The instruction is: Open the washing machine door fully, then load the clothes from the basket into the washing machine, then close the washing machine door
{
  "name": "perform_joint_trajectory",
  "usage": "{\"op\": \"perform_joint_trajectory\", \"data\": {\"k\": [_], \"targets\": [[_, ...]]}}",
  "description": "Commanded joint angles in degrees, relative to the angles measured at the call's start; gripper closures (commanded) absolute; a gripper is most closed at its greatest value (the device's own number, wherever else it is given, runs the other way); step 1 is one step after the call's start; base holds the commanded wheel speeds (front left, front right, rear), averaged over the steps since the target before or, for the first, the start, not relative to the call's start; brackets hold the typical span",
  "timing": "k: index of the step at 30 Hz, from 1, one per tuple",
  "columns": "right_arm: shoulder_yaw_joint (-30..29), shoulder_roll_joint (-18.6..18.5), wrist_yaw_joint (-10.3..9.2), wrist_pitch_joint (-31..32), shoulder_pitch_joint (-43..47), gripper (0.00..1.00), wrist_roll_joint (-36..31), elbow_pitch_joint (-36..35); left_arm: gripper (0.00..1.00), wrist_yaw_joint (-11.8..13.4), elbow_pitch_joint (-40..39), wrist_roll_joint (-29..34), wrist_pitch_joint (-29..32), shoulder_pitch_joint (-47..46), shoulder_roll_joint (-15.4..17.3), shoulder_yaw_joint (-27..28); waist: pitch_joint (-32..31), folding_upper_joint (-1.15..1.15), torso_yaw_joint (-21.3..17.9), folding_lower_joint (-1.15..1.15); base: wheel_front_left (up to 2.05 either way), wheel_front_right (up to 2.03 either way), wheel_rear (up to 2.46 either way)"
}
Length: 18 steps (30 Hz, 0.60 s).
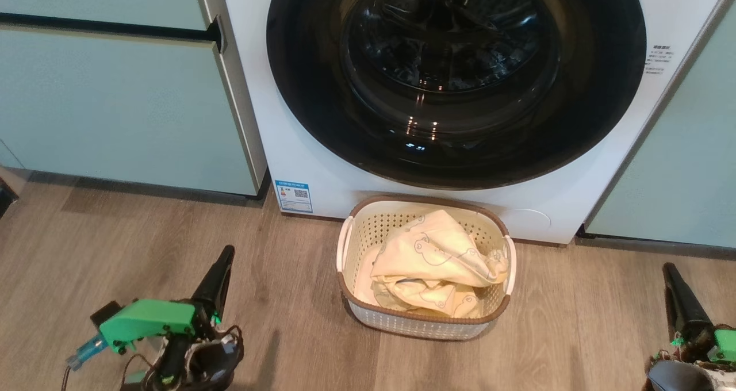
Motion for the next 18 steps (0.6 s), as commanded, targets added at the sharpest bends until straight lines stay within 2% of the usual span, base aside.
{"op": "perform_joint_trajectory", "data": {"k": [1, 4, 5, 9, 18], "targets": [[0.9, -0.7, 0.21, 0.3, -3.1, 1.0, -0.4, -1.8, 1.0, -0.1, -2.0, -0.3, 0.3, -1.4, 1.4, 1.4, 0.0, 0.0, 0.0, 0.0, 0.0, 0.0, 0.0], [0.9, -0.7, 0.21, 0.3, -3.1, 1.0, -0.4, -1.8, 1.0, -0.1, -2.0, -0.3, 0.3, -1.4, 1.4, 1.4, 0.0, 0.0, 0.0, 0.0, 0.0, 0.0, 0.0], [0.0, 0.0, 0.0, 0.0, 0.0, 0.0, 0.0, 0.0, 0.0, 0.0, 0.0, 0.0, 0.0, 0.0, 0.0, 0.0, 0.0, 0.0, 0.0, 0.0, 0.0, 0.0, 0.0], [0.4, 1.2, 0.0, 0.0, 2.6, 0.0, 0.0, 4.0, 0.0, 0.0, 4.0, 0.0, -0.1, 2.0, -0.7, 0.0, 0.0, 0.0, 0.0, 0.0, 0.0, 0.0, 0.0], [1.2, 1.0, 0.02, -1.6, 1.9, 0.0, -0.5, 2.8, 0.0, 0.0, 3.4, 1.7, -1.6, 0.9, -0.6, -0.2, 0.1, 0.0, 0.0, 0.0, 0.0, 0.0, 0.0]]}}
